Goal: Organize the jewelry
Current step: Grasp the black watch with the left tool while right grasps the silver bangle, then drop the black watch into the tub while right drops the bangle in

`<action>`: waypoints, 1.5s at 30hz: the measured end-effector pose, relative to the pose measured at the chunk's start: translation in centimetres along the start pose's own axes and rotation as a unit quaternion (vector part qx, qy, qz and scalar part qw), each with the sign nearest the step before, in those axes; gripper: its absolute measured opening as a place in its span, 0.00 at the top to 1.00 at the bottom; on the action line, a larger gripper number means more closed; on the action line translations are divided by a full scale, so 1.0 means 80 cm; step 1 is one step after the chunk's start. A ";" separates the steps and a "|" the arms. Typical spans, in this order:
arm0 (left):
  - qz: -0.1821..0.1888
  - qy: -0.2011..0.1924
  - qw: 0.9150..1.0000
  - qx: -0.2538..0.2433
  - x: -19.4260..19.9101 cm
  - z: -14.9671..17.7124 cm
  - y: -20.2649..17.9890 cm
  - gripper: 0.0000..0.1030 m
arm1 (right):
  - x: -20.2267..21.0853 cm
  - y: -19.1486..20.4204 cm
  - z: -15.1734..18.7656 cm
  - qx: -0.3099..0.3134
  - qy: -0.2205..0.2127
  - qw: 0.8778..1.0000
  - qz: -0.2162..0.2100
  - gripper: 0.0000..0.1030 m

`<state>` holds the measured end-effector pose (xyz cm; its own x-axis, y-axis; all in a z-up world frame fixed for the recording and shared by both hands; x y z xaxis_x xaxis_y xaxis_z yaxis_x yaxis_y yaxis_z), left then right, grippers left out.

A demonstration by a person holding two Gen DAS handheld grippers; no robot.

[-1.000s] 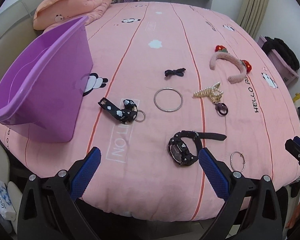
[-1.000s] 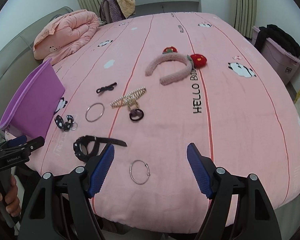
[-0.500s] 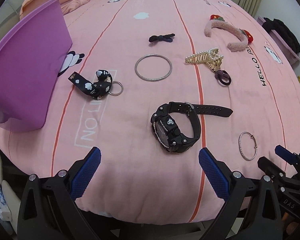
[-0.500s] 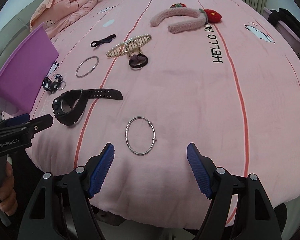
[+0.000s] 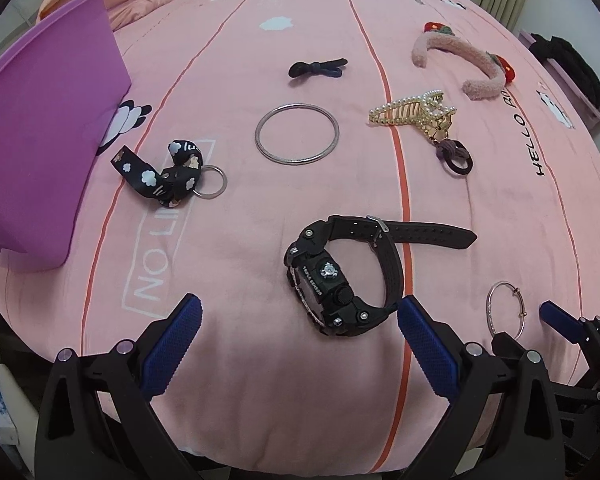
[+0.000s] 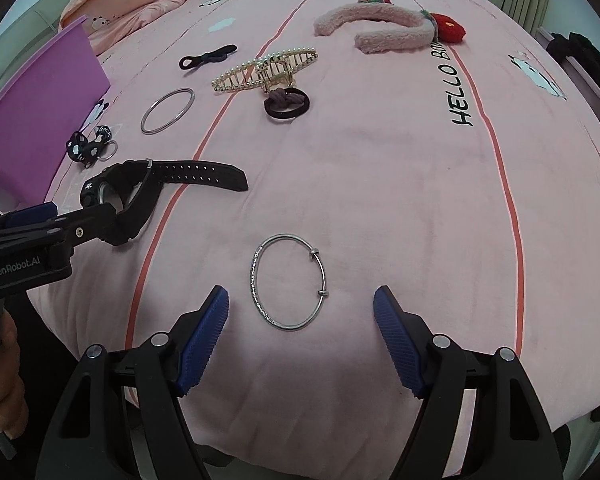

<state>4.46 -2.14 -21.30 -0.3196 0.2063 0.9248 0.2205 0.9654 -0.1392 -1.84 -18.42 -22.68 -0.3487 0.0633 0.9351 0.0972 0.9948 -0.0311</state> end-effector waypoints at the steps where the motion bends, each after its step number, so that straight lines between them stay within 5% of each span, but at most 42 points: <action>1: 0.001 0.000 1.000 -0.001 -0.001 0.000 -0.001 0.06 | -0.001 0.000 -0.001 0.000 0.000 1.000 -0.001 0.30; 31: -0.007 0.024 1.000 0.005 -0.066 -0.005 0.003 0.05 | -0.024 0.010 0.005 0.041 -0.008 0.998 0.042 0.31; 38: 0.009 0.021 1.000 -0.005 -0.058 -0.002 -0.006 0.27 | -0.017 0.009 0.005 0.037 -0.012 0.999 0.034 0.59; 41: 0.018 0.020 1.000 -0.012 -0.052 -0.001 -0.015 0.41 | -0.013 0.005 0.004 0.029 -0.013 0.999 0.024 0.60; 45: 0.024 0.018 1.000 -0.009 -0.044 0.001 -0.015 0.42 | -0.006 0.004 0.004 0.025 -0.017 0.999 0.019 0.60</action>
<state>5.25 -4.05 -24.43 -0.2751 0.2471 0.9291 0.2511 0.9513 -0.1787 -1.90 -18.11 -23.25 -0.3777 0.1029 0.9202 0.0652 0.9943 -0.0844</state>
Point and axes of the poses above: each gripper's, at about its wrist camera, not at the fingertips, and x roughly against the way its jaws point, y to its left, z to its underside, the point moved 9 cm from there along -x, roughly the way its jaws point, and after that the axes turned 10 degrees about z, right-handed, at the moved point
